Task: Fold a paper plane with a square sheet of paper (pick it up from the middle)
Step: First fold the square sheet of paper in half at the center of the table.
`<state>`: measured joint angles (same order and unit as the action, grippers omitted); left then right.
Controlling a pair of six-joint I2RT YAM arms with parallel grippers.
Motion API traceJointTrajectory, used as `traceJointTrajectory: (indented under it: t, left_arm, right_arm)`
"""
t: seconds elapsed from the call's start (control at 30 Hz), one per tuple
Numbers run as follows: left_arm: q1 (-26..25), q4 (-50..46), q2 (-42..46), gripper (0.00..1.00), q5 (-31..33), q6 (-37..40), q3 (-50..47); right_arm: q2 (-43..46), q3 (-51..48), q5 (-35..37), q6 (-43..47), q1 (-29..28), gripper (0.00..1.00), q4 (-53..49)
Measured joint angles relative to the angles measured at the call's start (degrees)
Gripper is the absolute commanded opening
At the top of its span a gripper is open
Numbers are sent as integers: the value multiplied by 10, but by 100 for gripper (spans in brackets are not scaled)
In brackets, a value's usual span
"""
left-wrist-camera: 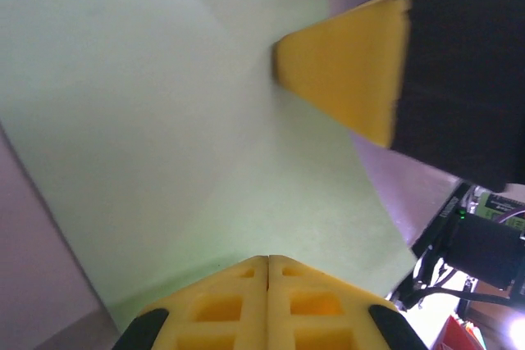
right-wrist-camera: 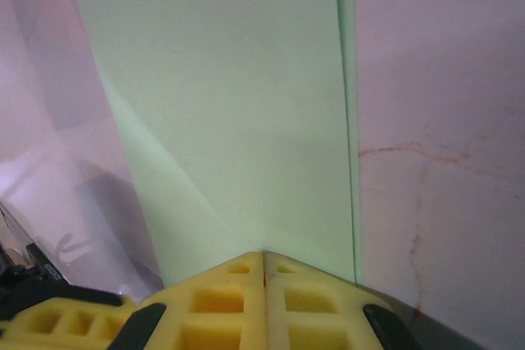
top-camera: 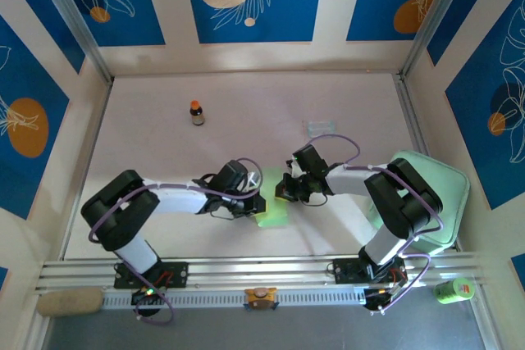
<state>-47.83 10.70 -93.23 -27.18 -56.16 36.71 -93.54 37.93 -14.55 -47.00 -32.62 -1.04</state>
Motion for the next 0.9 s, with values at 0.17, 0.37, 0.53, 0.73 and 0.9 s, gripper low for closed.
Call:
traceJointTrajectory:
  t: [0.17, 0.37, 0.53, 0.73, 0.9]
  left_arm:
    - [-1, 39, -10, 0, -6, -9, -35]
    - [-1, 80, -8, 1, -9, -7, -57]
    - [-3, 59, 11, 2, -1, 6, -64]
    - [-18, 11, 37, 3, 9, 27, -66]
    - [-31, -10, 48, 3, 23, 41, -66]
  right_arm:
    - [0, -1, 0, 0, 0, 0, 2]
    - [0, -1, 0, 0, 0, 0, 2]
    - [0, -1, -1, 0, 0, 0, 2]
    - [0, -1, -1, 0, 0, 0, 2]
    - [0, -1, -1, 0, 0, 0, 2]
